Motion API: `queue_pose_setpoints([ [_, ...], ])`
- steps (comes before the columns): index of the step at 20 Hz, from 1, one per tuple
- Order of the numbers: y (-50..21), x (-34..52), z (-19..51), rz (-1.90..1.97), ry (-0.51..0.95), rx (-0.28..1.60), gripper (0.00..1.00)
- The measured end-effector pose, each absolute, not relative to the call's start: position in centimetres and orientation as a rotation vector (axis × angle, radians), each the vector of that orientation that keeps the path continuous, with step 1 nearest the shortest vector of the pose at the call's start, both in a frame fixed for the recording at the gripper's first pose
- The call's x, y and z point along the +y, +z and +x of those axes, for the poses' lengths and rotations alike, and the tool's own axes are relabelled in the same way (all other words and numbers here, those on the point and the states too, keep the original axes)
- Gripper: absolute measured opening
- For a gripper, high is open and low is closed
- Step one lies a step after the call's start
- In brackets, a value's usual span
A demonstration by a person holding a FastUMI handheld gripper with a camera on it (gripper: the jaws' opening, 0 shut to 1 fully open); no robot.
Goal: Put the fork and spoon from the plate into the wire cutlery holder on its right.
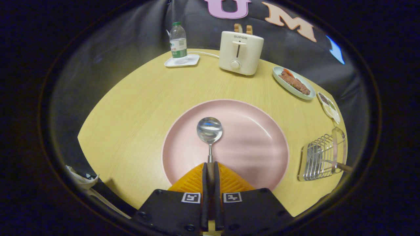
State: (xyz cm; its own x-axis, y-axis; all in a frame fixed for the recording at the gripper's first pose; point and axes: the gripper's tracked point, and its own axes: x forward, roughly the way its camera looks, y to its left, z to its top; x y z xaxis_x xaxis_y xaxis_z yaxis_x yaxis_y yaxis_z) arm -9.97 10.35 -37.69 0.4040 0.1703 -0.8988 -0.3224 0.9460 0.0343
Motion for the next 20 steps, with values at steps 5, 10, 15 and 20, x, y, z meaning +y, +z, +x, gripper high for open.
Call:
queue_pose_setpoints([
  [5,-36.3,8.7,-9.5,-0.175,0.334,1.116,0.11],
  [10,-35.4,7.6,-9.8,-0.154,0.364,1.144,0.05],
  [15,-32.7,5.4,-9.5,-0.178,0.418,1.164,0.05],
  [20,-29.9,1.2,-8.7,-0.216,0.425,1.185,0.05],
])
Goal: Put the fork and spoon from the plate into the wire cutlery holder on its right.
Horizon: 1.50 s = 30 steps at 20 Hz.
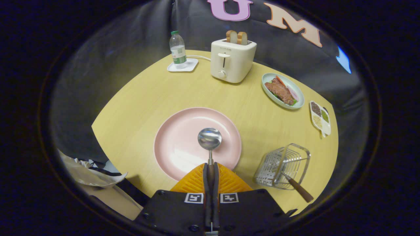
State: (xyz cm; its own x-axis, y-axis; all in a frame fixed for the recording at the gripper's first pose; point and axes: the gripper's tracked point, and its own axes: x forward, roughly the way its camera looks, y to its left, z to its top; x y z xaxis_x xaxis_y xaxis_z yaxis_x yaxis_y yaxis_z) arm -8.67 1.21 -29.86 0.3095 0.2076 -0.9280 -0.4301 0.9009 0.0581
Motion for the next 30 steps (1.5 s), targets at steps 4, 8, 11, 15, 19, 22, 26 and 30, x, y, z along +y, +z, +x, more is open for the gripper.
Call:
queue_pose_setpoints([
  [4,-28.1,-2.4,-7.8,-0.258,0.408,1.177,0.05],
  [8,-26.6,-5.8,-7.0,-0.258,0.382,1.183,0.05],
  [11,-26.0,-8.3,-6.8,-0.281,0.361,1.19,0.05],
  [15,-25.8,-10.9,-6.8,-0.31,0.34,1.211,0.05],
  [19,-26.4,-12.8,-7.1,-0.324,0.324,1.271,0.06],
  [22,-27.2,-13.5,-7.6,-0.347,0.323,1.332,0.08],
  [26,-28.0,-13.0,-7.2,-0.352,0.337,1.364,0.09],
  [30,-28.3,-12.6,-6.4,-0.326,0.323,1.369,0.15],
])
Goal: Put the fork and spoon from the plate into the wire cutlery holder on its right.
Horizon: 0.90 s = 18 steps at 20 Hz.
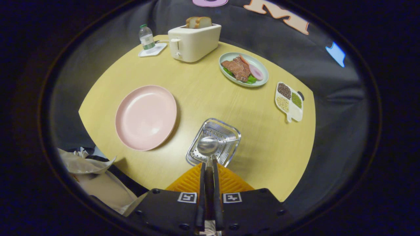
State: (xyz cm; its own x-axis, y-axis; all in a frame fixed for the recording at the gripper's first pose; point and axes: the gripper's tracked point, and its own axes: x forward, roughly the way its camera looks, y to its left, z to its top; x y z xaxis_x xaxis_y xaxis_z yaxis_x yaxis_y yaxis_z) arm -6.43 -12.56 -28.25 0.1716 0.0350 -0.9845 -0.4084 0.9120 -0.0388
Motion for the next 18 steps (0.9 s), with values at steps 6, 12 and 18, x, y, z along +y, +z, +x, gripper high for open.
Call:
queue_pose_setpoints([
  [6,-27.3,-11.3,-5.4,-0.232,0.284,1.264,0.77],
  [12,-23.1,-8.7,-4.0,-0.144,0.227,1.008,0.98],
  [18,-17.4,-6.9,-3.0,-0.038,0.131,0.698,0.99],
])
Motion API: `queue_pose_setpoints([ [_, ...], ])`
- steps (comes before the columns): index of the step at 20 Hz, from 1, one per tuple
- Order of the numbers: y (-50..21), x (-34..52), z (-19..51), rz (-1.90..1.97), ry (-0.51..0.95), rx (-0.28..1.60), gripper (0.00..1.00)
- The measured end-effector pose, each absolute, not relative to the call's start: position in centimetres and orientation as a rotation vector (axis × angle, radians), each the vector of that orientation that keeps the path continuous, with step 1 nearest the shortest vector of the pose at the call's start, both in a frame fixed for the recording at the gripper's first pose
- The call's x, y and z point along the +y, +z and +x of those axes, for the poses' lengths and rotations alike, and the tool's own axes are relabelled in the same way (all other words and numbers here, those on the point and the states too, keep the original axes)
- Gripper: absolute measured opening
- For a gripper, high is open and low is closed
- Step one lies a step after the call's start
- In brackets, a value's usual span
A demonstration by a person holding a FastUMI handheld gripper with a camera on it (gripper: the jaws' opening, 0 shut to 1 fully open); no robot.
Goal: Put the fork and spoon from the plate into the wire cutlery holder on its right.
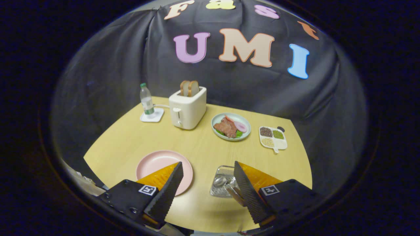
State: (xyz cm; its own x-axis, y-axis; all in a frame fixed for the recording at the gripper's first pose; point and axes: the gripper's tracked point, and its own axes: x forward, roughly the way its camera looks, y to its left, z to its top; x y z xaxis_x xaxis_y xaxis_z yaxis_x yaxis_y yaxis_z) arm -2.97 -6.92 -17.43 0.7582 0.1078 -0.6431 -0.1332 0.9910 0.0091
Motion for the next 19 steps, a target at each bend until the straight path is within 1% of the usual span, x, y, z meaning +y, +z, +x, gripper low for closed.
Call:
queue_pose_setpoints([
  [5,-13.2,-6.6,-2.9,0.049,0.033,0.498,0.98],
  [9,-11.6,-6.2,-3.4,0.075,0.016,0.41,0.99],
  [12,-10.5,-7.3,-3.3,0.056,-0.045,0.316,0.99],
  [15,-10.5,-7.8,-3.7,0.025,-0.092,0.28,0.99],
  [19,-10.0,-7.1,-3.5,0.049,-0.076,0.256,0.99],
])
